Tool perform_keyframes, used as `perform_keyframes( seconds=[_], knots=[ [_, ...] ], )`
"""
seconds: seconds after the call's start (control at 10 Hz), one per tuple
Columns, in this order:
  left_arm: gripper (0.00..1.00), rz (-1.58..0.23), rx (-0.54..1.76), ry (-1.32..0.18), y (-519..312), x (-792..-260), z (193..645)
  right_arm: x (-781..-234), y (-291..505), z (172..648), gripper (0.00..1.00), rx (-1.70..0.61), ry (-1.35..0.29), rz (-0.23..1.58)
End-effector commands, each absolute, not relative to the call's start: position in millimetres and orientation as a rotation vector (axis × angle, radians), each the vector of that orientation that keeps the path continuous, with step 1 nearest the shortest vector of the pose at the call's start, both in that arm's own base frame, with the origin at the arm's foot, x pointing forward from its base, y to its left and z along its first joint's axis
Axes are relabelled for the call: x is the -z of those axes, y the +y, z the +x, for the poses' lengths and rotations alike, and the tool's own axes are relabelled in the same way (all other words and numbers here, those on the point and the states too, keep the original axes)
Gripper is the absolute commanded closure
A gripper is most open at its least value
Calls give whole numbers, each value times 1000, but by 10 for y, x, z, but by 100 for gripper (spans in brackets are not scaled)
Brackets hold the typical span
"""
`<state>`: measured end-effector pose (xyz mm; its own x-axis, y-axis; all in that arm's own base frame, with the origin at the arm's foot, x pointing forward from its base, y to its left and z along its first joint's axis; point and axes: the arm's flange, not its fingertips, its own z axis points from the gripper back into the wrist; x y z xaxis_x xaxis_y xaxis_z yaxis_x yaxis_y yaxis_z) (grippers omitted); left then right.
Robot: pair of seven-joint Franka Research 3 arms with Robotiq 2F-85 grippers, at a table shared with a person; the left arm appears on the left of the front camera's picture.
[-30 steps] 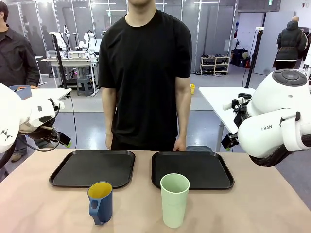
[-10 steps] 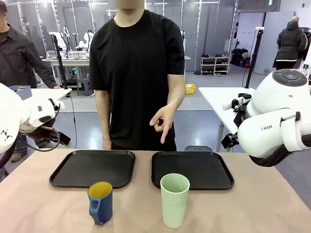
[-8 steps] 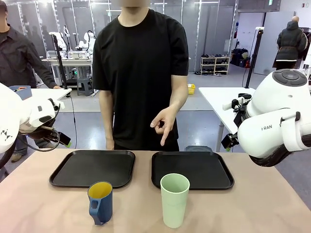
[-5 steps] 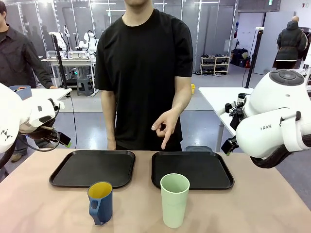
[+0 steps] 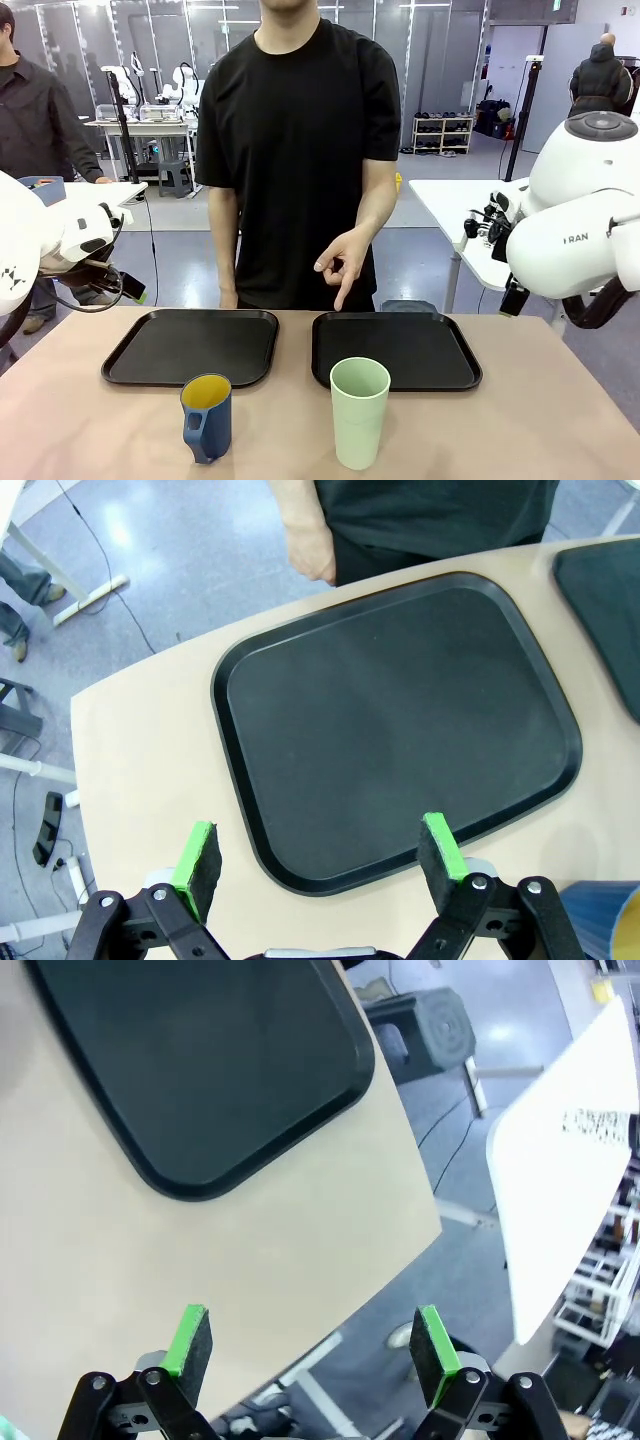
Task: Sort and store the cups by type.
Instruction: Pick up the Reusable plastic cup.
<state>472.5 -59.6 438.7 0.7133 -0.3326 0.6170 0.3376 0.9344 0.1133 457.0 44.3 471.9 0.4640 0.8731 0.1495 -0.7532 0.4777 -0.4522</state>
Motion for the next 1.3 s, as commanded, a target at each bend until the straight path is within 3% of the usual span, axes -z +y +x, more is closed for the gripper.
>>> perform_keyframes(
  seconds=[0.0, 0.3, 1.1, 1.2],
  knots=[
    [0, -5, 366, -684, -590, -4394, 4731, -4740, 394, 4659, 0, -1198, -339, -304],
    [0, -5, 366, -684, -590, -4394, 4731, -4676, 380, 4692, 0, -1370, -254, -337],
    [0, -5, 366, -684, -590, -4394, 4731, -4590, 452, 4649, 0, -1364, -247, -349],
    [0, -5, 366, -684, -590, -4394, 4731, -4467, 445, 4691, 0, -1422, -286, -226]
  ],
)
